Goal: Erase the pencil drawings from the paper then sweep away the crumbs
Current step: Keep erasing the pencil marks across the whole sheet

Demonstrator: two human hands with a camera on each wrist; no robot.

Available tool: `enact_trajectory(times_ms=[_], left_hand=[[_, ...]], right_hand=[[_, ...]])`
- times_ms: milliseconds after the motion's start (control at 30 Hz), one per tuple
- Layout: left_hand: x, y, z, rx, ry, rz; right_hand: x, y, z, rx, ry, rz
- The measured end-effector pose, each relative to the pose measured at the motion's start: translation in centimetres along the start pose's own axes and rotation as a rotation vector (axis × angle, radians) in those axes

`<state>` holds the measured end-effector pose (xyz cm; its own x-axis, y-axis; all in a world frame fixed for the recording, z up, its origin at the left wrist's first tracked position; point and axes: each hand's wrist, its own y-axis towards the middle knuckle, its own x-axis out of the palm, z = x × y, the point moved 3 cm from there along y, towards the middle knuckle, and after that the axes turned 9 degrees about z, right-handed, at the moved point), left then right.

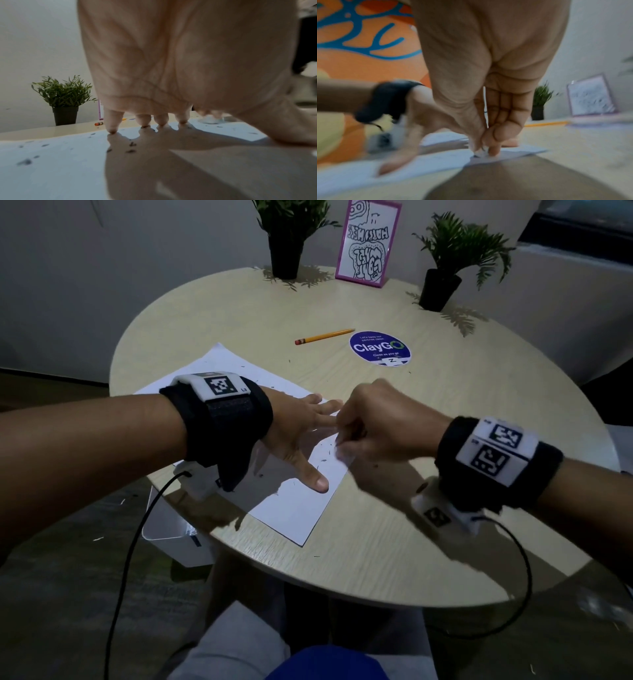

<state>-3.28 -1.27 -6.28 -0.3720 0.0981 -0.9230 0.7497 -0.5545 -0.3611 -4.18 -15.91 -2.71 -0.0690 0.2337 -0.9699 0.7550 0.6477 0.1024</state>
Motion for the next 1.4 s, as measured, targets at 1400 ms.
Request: enact_trajectory(times_ms=[1400], left_hand=[[-1.2, -1.3, 2.1, -0.044, 0.136, -0.038]], right_hand=[[0.9, -0.4, -3.6, -0.078, 0.074, -0.066]])
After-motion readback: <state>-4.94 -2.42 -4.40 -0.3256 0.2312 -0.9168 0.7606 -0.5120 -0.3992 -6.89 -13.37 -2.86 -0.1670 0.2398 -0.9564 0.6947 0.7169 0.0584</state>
